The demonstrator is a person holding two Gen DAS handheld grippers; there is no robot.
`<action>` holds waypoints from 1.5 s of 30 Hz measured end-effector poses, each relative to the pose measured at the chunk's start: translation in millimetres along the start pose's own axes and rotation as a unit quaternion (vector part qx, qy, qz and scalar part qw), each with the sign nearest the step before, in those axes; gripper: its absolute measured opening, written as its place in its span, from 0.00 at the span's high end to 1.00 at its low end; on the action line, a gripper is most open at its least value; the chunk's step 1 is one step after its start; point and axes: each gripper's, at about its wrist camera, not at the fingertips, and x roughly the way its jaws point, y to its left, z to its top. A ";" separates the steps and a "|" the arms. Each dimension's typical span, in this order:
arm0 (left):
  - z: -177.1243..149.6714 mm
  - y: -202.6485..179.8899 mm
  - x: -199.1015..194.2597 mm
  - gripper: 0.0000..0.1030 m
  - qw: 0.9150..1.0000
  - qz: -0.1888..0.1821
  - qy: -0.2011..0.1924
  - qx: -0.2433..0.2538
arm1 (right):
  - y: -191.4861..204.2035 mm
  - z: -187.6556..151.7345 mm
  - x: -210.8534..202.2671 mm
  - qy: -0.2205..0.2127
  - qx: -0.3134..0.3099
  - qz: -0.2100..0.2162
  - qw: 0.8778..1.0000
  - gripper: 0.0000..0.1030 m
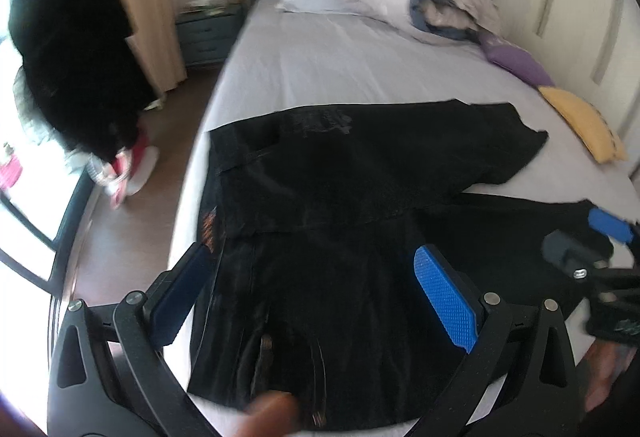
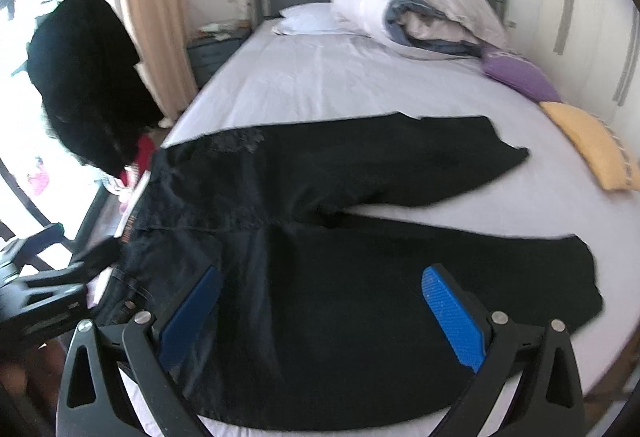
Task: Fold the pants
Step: 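Grasp the jeans waistband with the left gripper while the right gripper grasps the waistband beside it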
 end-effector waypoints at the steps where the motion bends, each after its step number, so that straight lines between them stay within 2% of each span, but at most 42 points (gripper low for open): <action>1: 6.7 3.4 13.1 0.00 0.999 -0.030 0.014 0.008 | -1.4 4.3 2.2 -0.002 -0.004 0.009 1.000 0.00; 2: 13.6 7.6 26.4 0.00 0.999 -0.042 0.033 0.011 | -3.0 9.1 4.8 -0.004 -0.009 0.017 1.000 0.00; 4: 31.4 21.2 52.2 0.00 0.998 -0.017 0.060 0.017 | -7.9 20.4 12.3 -0.008 -0.022 0.035 0.999 0.00; 6: 55.4 38.9 69.9 0.00 0.998 -0.033 0.053 0.010 | -14.3 32.1 20.9 -0.005 -0.034 0.055 0.998 0.00; 8: 82.4 51.3 88.0 0.00 0.998 -0.030 0.041 0.022 | -20.8 46.3 35.2 0.004 -0.045 0.082 0.996 0.00; 11: 129.6 62.7 132.5 0.00 0.994 -0.034 0.054 0.083 | -34.2 69.2 58.8 0.011 -0.061 0.106 0.992 0.05; 14: 164.0 65.3 182.5 0.02 0.983 -0.055 0.095 0.149 | -43.6 91.7 82.1 0.017 -0.090 0.119 0.989 0.17; 15: 173.0 67.5 198.2 0.06 0.979 -0.055 0.110 0.163 | -44.9 98.5 89.7 0.016 -0.109 0.122 0.986 0.19; 16: 178.5 70.6 214.6 0.21 0.974 -0.059 0.126 0.176 | -46.5 102.4 96.7 0.017 -0.125 0.122 0.984 0.21; 17: 182.8 71.0 227.6 0.31 0.971 -0.063 0.138 0.184 | -47.3 105.6 101.4 0.018 -0.137 0.123 0.983 0.25; 18: 187.5 75.1 244.1 0.34 0.967 -0.069 0.154 0.191 | -47.9 109.4 109.7 0.022 -0.154 0.125 0.980 0.27; 20: 194.5 71.6 265.3 0.40 0.962 -0.077 0.174 0.198 | -49.6 113.7 122.0 0.031 -0.172 0.130 0.976 0.34; 23: 194.7 73.7 291.9 0.41 0.949 -0.086 0.207 0.220 | -50.7 118.8 142.5 0.045 -0.191 0.140 0.971 0.35; 26: 194.4 76.7 308.7 0.41 0.942 -0.087 0.225 0.232 | -50.0 122.9 154.4 0.047 -0.197 0.146 0.968 0.36; 34: 201.6 93.6 329.8 0.43 0.943 -0.107 0.242 0.201 | -40.9 136.3 178.6 0.053 -0.208 0.166 0.962 0.40; 40: 195.1 95.4 331.9 0.70 0.940 -0.135 0.254 0.182 | -32.6 145.3 187.9 0.060 -0.229 0.174 0.956 0.43; 41: 189.1 84.0 326.1 0.77 0.941 -0.136 0.253 0.177 | -32.1 146.8 188.7 0.060 -0.229 0.175 0.956 0.44; 45: 191.2 91.8 325.8 0.77 0.945 -0.152 0.249 0.147 | -29.4 151.5 191.0 0.059 -0.233 0.178 0.954 0.44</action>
